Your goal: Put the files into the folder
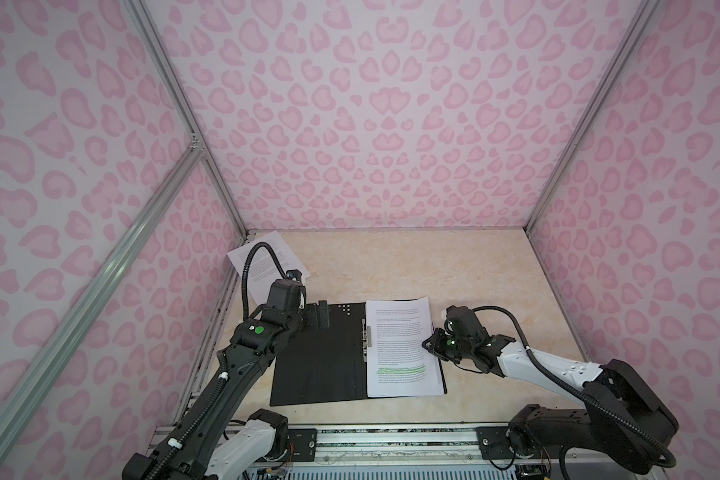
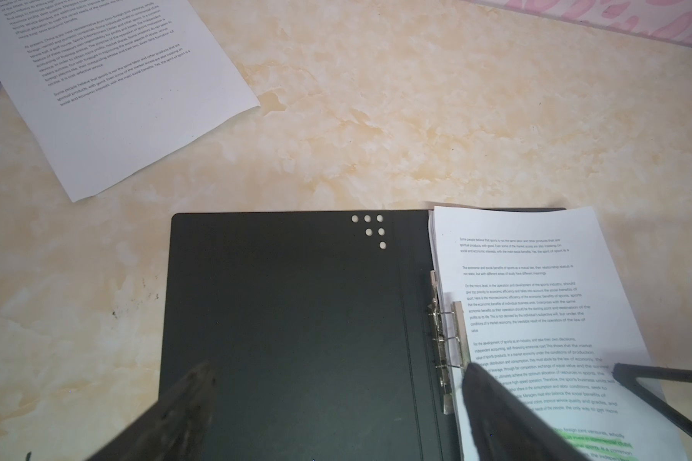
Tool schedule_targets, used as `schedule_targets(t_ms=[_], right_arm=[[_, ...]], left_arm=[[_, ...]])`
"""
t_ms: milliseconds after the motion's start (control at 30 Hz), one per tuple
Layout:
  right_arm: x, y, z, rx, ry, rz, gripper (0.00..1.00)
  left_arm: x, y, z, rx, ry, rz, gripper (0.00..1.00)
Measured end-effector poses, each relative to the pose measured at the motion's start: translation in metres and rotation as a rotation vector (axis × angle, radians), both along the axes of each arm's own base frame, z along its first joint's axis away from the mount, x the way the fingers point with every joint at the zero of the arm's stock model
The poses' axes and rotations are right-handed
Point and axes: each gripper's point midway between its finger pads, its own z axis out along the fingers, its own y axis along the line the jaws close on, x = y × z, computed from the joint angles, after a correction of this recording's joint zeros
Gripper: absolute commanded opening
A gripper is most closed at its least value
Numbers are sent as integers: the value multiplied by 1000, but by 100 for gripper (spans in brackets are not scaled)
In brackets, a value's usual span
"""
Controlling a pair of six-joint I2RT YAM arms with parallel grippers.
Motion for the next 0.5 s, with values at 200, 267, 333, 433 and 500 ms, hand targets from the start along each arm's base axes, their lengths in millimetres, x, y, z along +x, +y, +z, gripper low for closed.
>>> schedule_targets(t_ms=[200,267,333,433,500], right_arm=[[-4,-3,0,-17,1,11,0],[-4,-4,0,-21,-3,13,0],[-4,-6,0,-30,-9,13,0],[-5,-6,-1,-35,-6,16,0],[-5,-7,-1,-37,-5,19,0]], left_arm=[[0,0,0,-2,1,1,97],[0,1,0,-2,1,2,97],[0,1,0,-2,1,2,97],[0,1,0,-2,1,3,97],[0,1,-1,-2,3,3,97]])
